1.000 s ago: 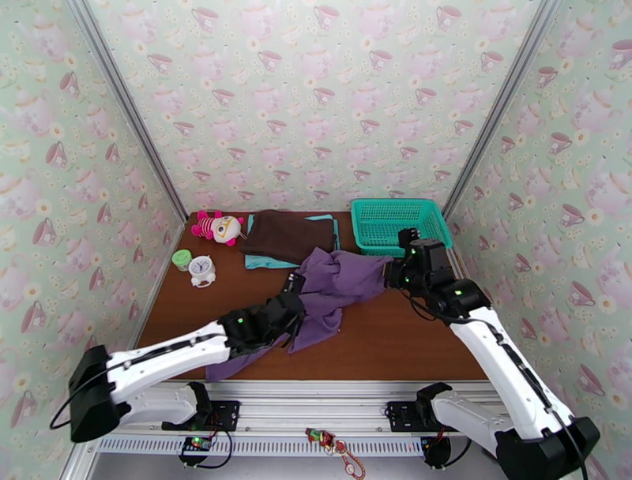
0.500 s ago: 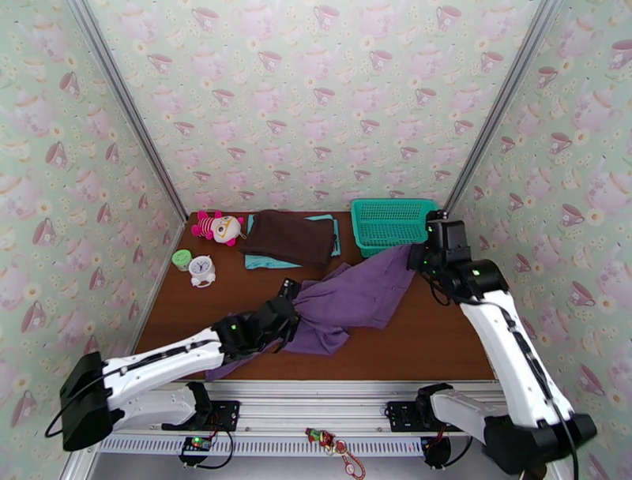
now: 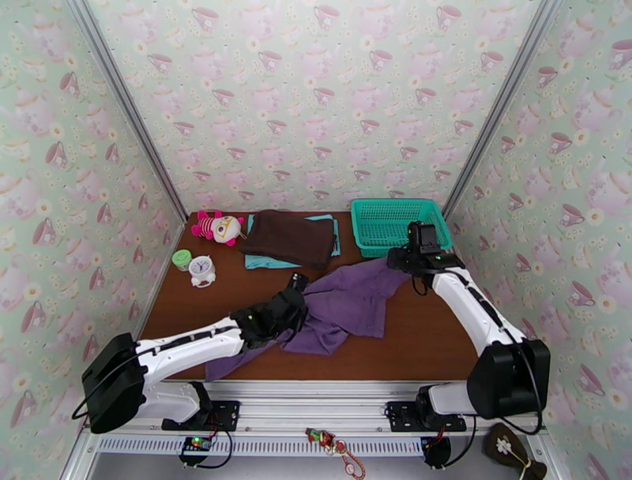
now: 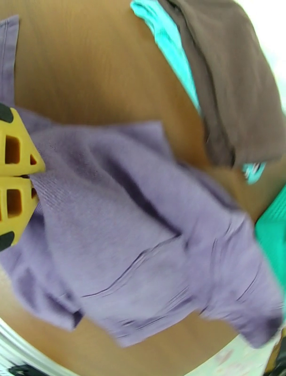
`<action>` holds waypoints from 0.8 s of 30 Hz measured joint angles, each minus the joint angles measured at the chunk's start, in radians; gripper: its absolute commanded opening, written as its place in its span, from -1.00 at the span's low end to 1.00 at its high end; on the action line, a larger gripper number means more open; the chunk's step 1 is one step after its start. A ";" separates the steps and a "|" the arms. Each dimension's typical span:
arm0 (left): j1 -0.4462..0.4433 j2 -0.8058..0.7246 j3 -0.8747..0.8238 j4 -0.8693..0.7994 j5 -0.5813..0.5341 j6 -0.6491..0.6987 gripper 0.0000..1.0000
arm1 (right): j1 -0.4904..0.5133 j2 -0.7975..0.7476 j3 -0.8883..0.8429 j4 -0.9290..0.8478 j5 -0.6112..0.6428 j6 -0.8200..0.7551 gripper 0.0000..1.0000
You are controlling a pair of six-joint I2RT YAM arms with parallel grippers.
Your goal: Fold and stack the trousers
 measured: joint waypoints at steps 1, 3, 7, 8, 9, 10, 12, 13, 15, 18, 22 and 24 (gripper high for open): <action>0.006 -0.001 0.000 0.004 0.000 0.004 0.21 | 0.000 -0.045 -0.031 -0.002 -0.019 0.014 0.99; 0.013 -0.001 0.000 0.008 -0.001 0.008 0.36 | 0.001 -0.126 -0.084 -0.015 -0.060 0.048 1.00; 0.011 -0.020 -0.023 0.029 -0.001 0.019 0.46 | 0.080 -0.226 -0.219 -0.050 -0.121 0.140 0.78; 0.011 -0.036 -0.035 0.030 -0.001 0.019 0.48 | 0.129 -0.233 -0.250 -0.070 -0.121 0.166 0.74; 0.011 -0.051 -0.043 0.030 -0.001 0.019 0.49 | 0.186 -0.233 -0.276 -0.092 -0.119 0.192 0.72; 0.011 -0.071 -0.053 0.028 -0.001 0.019 0.50 | 0.250 -0.233 -0.299 -0.116 -0.112 0.224 0.70; 0.011 -0.108 -0.066 0.014 -0.002 0.012 0.51 | 0.354 -0.235 -0.326 -0.162 -0.090 0.287 0.70; 0.011 -0.129 -0.070 0.002 -0.003 0.003 0.52 | 0.388 -0.239 -0.337 -0.173 -0.083 0.320 0.70; 0.011 -0.171 -0.072 -0.031 -0.004 -0.019 0.52 | 0.426 -0.256 -0.377 -0.172 -0.067 0.383 0.62; 0.011 -0.229 -0.080 -0.076 0.002 -0.055 0.50 | 0.455 -0.277 -0.470 -0.155 -0.065 0.465 0.57; 0.014 -0.268 -0.090 -0.147 0.057 -0.110 0.41 | 0.471 -0.252 -0.547 -0.129 -0.065 0.523 0.50; 0.016 -0.263 -0.090 -0.189 0.084 -0.145 0.32 | 0.471 -0.218 -0.550 -0.098 -0.064 0.534 0.46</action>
